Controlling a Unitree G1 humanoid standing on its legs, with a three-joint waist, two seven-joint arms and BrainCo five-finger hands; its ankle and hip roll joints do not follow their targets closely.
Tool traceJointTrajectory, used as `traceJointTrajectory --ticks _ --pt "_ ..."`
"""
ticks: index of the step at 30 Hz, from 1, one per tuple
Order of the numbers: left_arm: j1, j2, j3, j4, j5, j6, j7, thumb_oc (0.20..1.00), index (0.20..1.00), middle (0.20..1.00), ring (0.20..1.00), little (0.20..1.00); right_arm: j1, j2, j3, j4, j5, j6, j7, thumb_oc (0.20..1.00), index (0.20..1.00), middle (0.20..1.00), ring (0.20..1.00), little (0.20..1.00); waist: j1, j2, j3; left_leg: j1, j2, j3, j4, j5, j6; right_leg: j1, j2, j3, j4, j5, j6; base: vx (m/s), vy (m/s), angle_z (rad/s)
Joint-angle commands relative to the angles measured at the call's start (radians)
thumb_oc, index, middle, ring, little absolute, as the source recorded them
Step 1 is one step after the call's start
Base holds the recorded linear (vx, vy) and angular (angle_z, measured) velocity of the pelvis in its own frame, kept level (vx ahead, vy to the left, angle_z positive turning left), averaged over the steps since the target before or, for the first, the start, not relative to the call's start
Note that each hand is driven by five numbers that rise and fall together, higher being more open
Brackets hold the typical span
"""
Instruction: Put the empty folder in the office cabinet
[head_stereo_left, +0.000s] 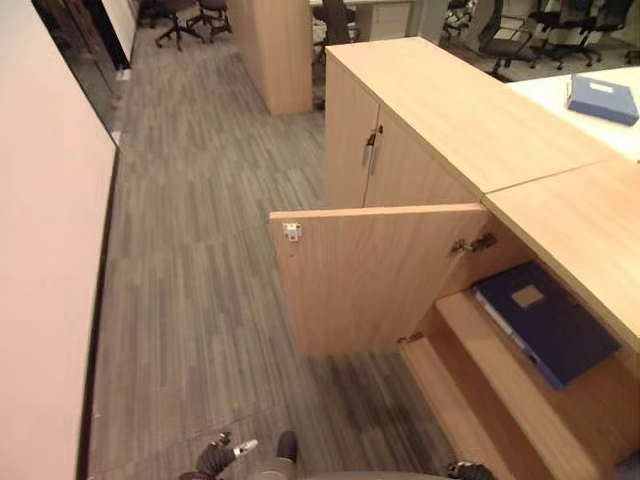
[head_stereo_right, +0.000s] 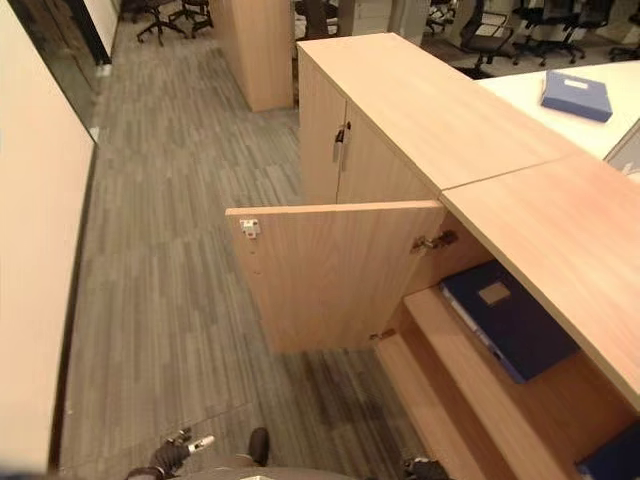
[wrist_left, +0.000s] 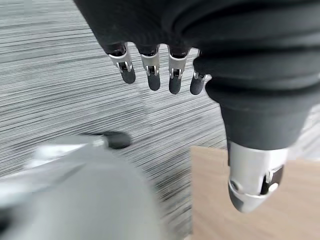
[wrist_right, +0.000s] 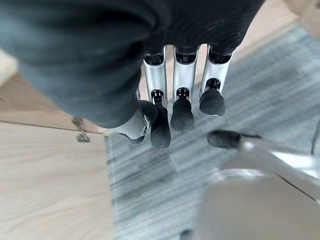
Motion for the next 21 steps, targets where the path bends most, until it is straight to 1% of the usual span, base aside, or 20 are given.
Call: traceJointTrajectory --ticks 1,2,3,4,5,6,7,8,9,10,11,12,15,19,21 --pt "-0.024 0.005 -0.005 -0.027 0.004 -0.026 -0.001 1.000 1.000 1.000 1.000 1.000 -0.042 -0.050 0.004 -0.014 0.000 -0.003 -0.003 0.200 0.200 0.200 0.200 0.200 0.017 0.029 0.007 -0.085 0.045 -0.035 0.066 -0.027 -0.033 0.000 0.017 -0.005 0.182 -0.082 0.083 0.09 0.204 -0.11" --pt "-0.030 0.013 -0.004 -0.034 0.008 -0.025 0.002 1.000 1.000 1.000 1.000 1.000 -0.048 -0.050 0.003 -0.014 0.001 -0.002 -0.004 0.200 0.200 0.200 0.200 0.200 0.012 0.030 0.012 -0.073 0.035 -0.034 0.066 -0.038 -0.020 -0.032 0.006 0.004 0.245 -0.053 0.094 0.05 0.150 -0.15" --pt "-0.030 0.013 -0.004 -0.034 0.008 -0.025 0.002 1.000 1.000 1.000 1.000 1.000 -0.049 -0.050 0.003 -0.014 0.001 -0.002 -0.004 0.200 0.200 0.200 0.200 0.200 0.013 0.029 0.012 -0.074 0.034 -0.033 0.067 -0.039 -0.019 -0.035 0.004 0.006 0.249 -0.055 0.095 0.04 0.160 -0.01" --pt "-0.037 0.022 -0.001 -0.041 0.004 -0.024 0.005 1.000 1.000 1.000 1.000 1.000 -0.059 -0.049 -0.001 -0.023 0.009 -0.001 -0.005 0.200 0.200 0.200 0.200 0.200 0.009 0.030 0.024 -0.066 0.026 -0.027 0.070 -0.047 -0.004 -0.073 -0.007 0.010 0.323 0.001 0.108 0.05 0.201 0.03" --pt "-0.045 0.031 0.001 -0.055 -0.004 -0.024 0.009 1.000 1.000 1.000 1.000 1.000 -0.072 -0.045 -0.008 -0.027 0.025 -0.002 -0.008 0.200 0.200 0.200 0.200 0.200 0.000 0.051 0.039 -0.044 0.030 -0.031 0.058 -0.052 0.013 -0.143 0.003 0.017 0.437 0.036 0.115 0.09 0.244 0.00" --pt "-0.044 0.033 0.002 -0.059 -0.003 -0.024 0.010 1.000 1.000 1.000 1.000 1.000 -0.073 -0.042 -0.010 -0.030 0.030 -0.003 -0.009 0.200 0.200 0.200 0.200 0.200 -0.006 0.059 0.043 -0.023 0.029 -0.036 0.043 -0.056 0.016 -0.165 0.014 0.014 0.458 0.027 0.111 0.20 0.205 -0.05" --pt "-0.049 0.037 0.003 -0.060 -0.003 -0.028 0.010 1.000 1.000 1.000 1.000 1.000 -0.076 -0.039 -0.011 -0.034 0.038 -0.007 -0.011 0.200 0.200 0.200 0.200 0.200 -0.019 0.065 0.052 0.015 0.021 -0.049 0.023 -0.071 0.014 -0.192 0.036 -0.021 0.391 -0.016 0.084 0.29 -0.025 -0.12" --pt "-0.055 0.050 -0.005 -0.034 0.045 -0.025 0.028 1.000 1.000 1.000 1.000 1.000 -0.077 -0.049 0.009 -0.010 0.000 0.004 -0.015 0.200 0.200 0.200 0.200 0.200 -0.024 0.049 0.050 0.013 0.012 -0.039 0.017 -0.077 -0.002 -0.155 0.016 -0.097 0.163 -0.014 0.076 0.26 -0.078 0.01" --pt "-0.060 0.044 -0.008 -0.048 0.030 -0.030 0.016 1.000 1.000 1.000 1.000 1.000 -0.078 -0.043 0.006 -0.019 0.017 -0.009 -0.010 0.200 0.200 0.200 0.200 0.200 -0.027 0.044 0.047 0.019 0.003 -0.039 0.018 -0.086 -0.001 -0.142 0.019 -0.088 0.123 -0.012 0.073 0.18 -0.124 0.12" --pt "-0.061 0.036 -0.005 -0.053 0.020 -0.033 0.016 1.000 1.000 1.000 1.000 1.000 -0.075 -0.040 0.004 -0.023 0.021 -0.008 -0.013 0.200 0.200 0.200 0.200 0.200 -0.028 0.040 0.041 0.026 -0.001 -0.040 0.019 -0.092 0.000 -0.127 0.025 -0.070 0.102 -0.009 0.067 0.06 -0.011 0.39" --pt "-0.060 0.036 -0.005 -0.054 0.019 -0.033 0.016 1.000 1.000 1.000 1.000 1.000 -0.074 -0.040 0.004 -0.023 0.021 -0.008 -0.013 0.200 0.200 0.200 0.200 0.200 -0.027 0.040 0.041 0.027 -0.001 -0.040 0.020 -0.093 0.000 -0.124 0.026 -0.070 0.100 -0.009 0.067 0.14 -0.006 0.55" --pt "-0.051 0.031 0.008 -0.051 0.010 -0.036 0.016 1.000 1.000 1.000 1.000 1.000 -0.061 -0.039 -0.004 -0.018 0.021 -0.006 -0.013 0.200 0.200 0.200 0.200 0.200 -0.025 0.042 0.018 0.041 -0.003 -0.032 0.013 -0.100 -0.005 -0.101 0.029 -0.065 0.072 0.002 0.070 0.10 -0.001 0.55" --pt "-0.037 0.020 0.012 -0.071 0.007 -0.041 0.016 1.000 1.000 1.000 1.000 1.000 -0.046 -0.042 -0.011 -0.016 0.018 -0.008 -0.017 0.200 0.200 0.200 0.200 0.200 -0.021 0.040 0.005 0.058 -0.001 -0.031 0.009 -0.109 -0.008 -0.062 0.024 -0.080 0.032 0.014 0.070 0.10 -0.039 0.13" --pt "-0.031 0.010 0.005 -0.131 -0.005 -0.050 0.019 1.000 1.000 1.000 1.000 1.000 -0.026 -0.050 -0.029 -0.004 0.017 -0.006 -0.022 0.200 0.200 0.200 0.200 0.200 -0.027 0.049 -0.019 0.086 0.007 -0.043 0.003 -0.119 -0.020 -0.001 0.034 -0.082 -0.039 0.017 0.067 0.09 -0.047 -0.07" --pt "-0.030 0.010 0.005 -0.143 -0.007 -0.051 0.019 1.000 1.000 1.000 1.000 1.000 -0.022 -0.051 -0.030 -0.003 0.017 -0.006 -0.022 0.200 0.200 0.200 0.200 0.200 -0.028 0.051 -0.022 0.091 0.009 -0.043 0.003 -0.121 -0.023 0.011 0.035 -0.081 -0.050 0.018 0.066 0.04 -0.037 -0.07"
